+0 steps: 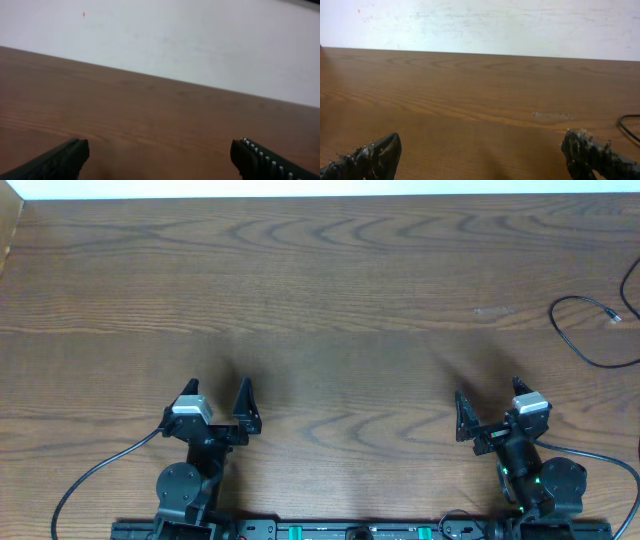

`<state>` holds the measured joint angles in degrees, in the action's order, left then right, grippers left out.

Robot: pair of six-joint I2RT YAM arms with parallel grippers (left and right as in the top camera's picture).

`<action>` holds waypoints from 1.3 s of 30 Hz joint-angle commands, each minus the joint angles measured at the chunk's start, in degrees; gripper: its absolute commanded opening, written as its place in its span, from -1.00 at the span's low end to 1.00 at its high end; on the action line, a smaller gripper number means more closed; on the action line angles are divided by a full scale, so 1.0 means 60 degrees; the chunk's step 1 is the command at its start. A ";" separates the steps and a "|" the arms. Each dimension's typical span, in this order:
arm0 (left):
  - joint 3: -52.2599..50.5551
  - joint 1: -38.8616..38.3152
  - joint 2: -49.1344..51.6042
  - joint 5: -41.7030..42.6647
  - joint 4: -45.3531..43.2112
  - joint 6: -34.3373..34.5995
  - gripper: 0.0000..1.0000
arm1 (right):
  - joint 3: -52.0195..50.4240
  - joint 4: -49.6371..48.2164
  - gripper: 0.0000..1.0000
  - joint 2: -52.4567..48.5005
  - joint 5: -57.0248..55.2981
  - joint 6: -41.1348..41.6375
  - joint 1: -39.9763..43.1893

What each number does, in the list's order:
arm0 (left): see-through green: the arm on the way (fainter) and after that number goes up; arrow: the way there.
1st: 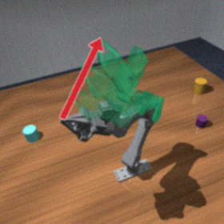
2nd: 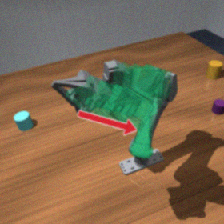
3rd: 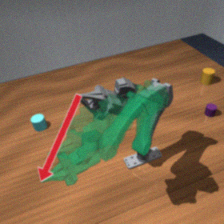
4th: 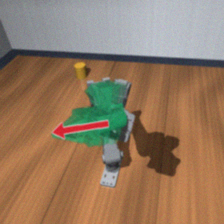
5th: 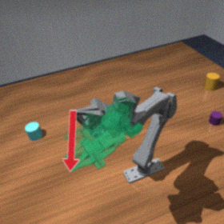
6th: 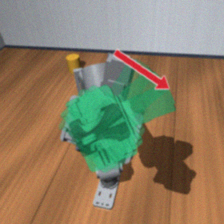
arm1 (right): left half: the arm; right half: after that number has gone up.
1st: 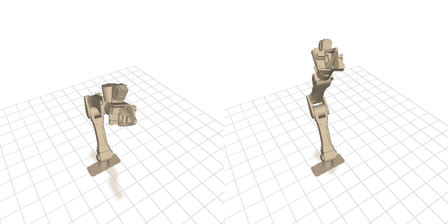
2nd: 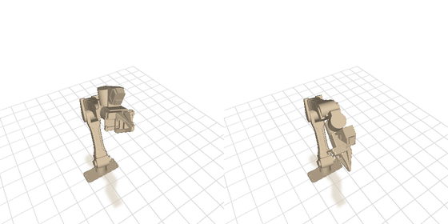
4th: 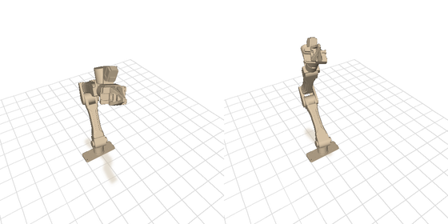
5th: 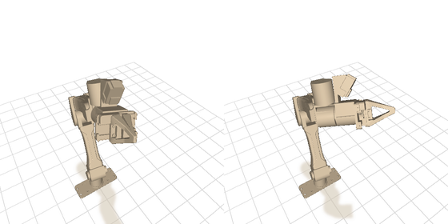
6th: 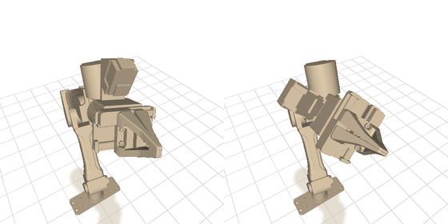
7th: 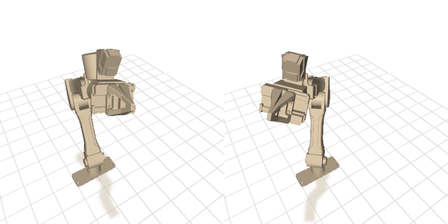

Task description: Untangle cables

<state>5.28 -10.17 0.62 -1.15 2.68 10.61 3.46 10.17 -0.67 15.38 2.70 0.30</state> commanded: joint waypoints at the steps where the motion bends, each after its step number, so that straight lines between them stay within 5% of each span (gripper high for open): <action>1: 0.0029 0.0051 -0.0091 0.0124 0.0499 -0.0339 0.92 | -0.0033 0.0015 0.99 0.0058 -0.0044 -0.0106 -0.0084; 12: 0.0029 0.0120 -0.0091 0.0120 0.2550 -0.0342 0.92 | -0.0033 0.0015 0.98 0.0058 -0.0044 -0.0106 -0.0084; 39: 0.0029 0.0353 -0.0066 0.0091 0.2543 -0.0550 0.92 | -0.0036 0.0015 0.99 0.0058 -0.0044 -0.0106 -0.0084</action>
<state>6.31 -8.34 0.58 -0.71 16.14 8.49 3.46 10.15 -0.67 15.38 2.70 0.30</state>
